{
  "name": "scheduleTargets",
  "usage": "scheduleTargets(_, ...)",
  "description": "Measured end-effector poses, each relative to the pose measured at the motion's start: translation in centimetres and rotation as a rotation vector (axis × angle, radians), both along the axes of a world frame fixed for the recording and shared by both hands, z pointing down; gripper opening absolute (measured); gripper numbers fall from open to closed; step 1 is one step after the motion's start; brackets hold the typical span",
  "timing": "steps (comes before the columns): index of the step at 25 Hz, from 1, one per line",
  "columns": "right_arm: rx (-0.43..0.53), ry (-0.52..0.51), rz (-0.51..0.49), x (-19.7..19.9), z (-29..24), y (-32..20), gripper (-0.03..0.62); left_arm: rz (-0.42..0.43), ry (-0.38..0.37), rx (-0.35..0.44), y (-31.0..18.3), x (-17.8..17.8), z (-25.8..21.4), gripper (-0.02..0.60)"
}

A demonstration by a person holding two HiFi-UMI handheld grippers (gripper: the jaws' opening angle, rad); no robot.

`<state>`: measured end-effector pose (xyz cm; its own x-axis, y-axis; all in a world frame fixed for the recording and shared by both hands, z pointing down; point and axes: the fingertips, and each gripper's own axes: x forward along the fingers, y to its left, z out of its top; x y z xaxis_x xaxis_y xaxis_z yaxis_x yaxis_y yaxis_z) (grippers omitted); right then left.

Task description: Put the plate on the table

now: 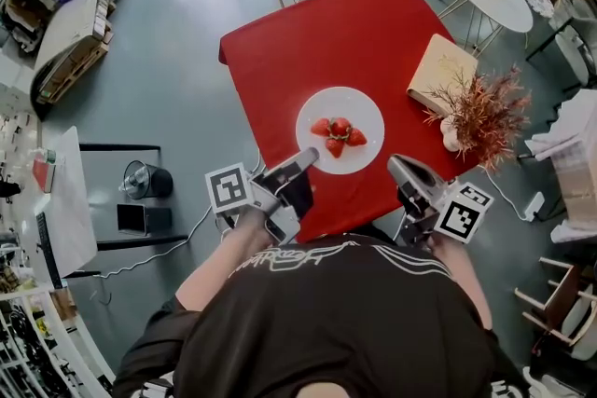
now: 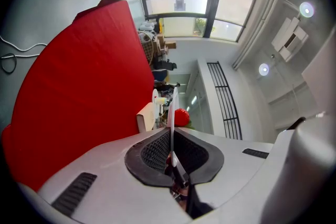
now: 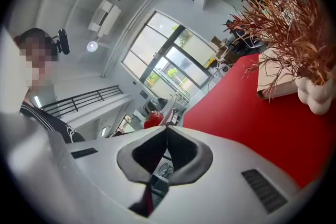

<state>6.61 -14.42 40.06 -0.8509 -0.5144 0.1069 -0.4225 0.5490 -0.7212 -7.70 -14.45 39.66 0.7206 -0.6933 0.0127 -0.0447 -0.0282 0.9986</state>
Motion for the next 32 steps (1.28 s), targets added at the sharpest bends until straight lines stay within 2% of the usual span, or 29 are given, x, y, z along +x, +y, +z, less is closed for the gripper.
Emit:
scheduleTargets(11, -0.012, 0.025, -0.032, -0.1, 0.1, -2.5, 0.008, -0.037, -0.016, -0.009, -3.5, 0.3, 0.2, 0.018)
scheduleTargets(19, -0.036, 0.05, -0.06, -0.4, 1.7, -3.7, 0.008, -0.063, -0.014, -0.03, -6.4, 0.6, 2.2, 0.018)
scheduleTargets(28, -0.048, 0.084, -0.101, -1.7, 3.3, -4.6, 0.008, -0.093, -0.073, -0.033, -9.2, 0.2, 5.4, 0.018)
scheduleTargets(32, -0.052, 0.123, -0.106, -2.0, 4.6, -5.1, 0.008, -0.107, -0.14, -0.083, -10.2, -0.8, 8.8, 0.018)
